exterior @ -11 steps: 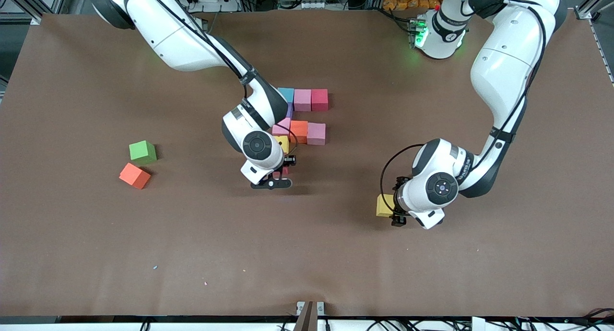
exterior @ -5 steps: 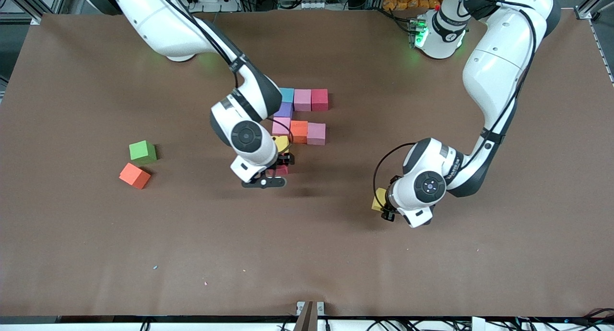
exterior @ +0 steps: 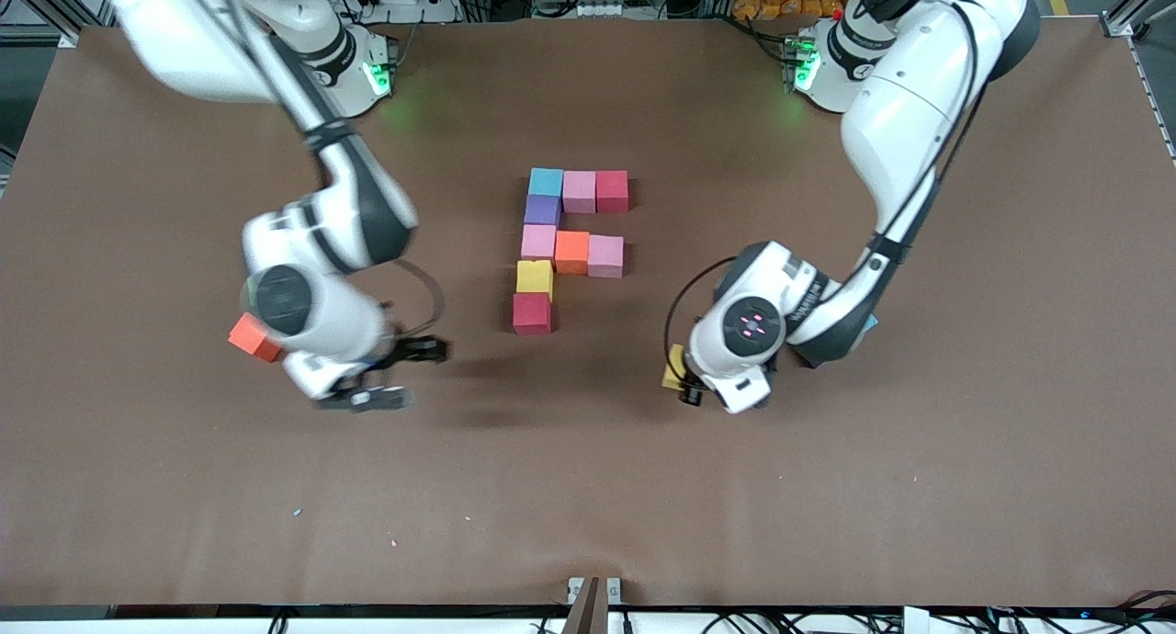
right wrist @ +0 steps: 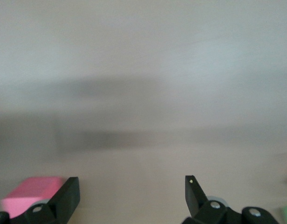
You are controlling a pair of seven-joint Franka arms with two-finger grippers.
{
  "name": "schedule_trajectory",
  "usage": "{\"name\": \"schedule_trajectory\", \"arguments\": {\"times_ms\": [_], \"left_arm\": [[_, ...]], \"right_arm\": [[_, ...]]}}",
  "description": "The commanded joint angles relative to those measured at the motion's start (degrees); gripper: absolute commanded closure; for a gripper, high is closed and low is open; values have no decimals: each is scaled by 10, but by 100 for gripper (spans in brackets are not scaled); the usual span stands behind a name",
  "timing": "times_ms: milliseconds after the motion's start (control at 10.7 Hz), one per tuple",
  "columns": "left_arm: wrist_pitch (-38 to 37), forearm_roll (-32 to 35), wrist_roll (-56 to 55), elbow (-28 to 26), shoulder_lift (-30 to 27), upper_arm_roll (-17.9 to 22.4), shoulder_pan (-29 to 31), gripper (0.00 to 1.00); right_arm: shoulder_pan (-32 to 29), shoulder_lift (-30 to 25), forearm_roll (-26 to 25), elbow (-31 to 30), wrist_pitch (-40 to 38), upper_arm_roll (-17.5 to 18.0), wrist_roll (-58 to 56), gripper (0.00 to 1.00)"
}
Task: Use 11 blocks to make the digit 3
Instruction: 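Carry the yellow cube to the cluster while the right gripper withdraws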
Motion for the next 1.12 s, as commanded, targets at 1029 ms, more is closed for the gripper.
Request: {"name": "schedule_trajectory", "arguments": {"times_ms": [1029], "left_arm": [[60,-41,-197,70,52,38,-160,100]], "right_arm": [[-130,-282,7,-286,-32,19,-187,0]]}}
